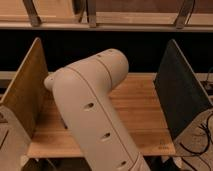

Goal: Place the pepper on the white sponge

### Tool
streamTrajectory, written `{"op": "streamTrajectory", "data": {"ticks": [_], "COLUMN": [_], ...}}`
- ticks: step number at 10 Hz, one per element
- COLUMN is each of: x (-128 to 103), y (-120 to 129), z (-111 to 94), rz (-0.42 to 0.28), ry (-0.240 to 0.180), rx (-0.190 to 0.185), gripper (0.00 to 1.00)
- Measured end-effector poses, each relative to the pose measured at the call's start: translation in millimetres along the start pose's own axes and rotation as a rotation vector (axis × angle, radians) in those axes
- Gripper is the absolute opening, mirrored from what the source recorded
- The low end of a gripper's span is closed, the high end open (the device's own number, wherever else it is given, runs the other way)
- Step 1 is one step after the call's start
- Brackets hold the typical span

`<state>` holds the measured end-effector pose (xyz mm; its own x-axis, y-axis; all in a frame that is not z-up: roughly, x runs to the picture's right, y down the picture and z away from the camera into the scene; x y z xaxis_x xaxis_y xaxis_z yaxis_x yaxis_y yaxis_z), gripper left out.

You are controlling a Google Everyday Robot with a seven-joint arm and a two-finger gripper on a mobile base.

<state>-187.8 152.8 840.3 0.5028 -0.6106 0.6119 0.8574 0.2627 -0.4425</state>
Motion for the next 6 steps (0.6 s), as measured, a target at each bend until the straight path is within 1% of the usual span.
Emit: {"op": "streamTrajectory", "data": {"ticks": [1, 2, 3, 6], "x": [0.0, -0.1, 0.0, -0.1], "y": [0.0, 0.1, 0.1, 0.2], "z": [0.0, 0.3, 0.3, 0.7], "rz": [0.0, 0.0, 0.0, 0.0], "ry": [0.0, 0.0, 0.0, 0.0], "rx": [0.0, -0.001, 0.0, -0.001], "gripper": [0.68, 0.76, 0.8, 0.8]}}
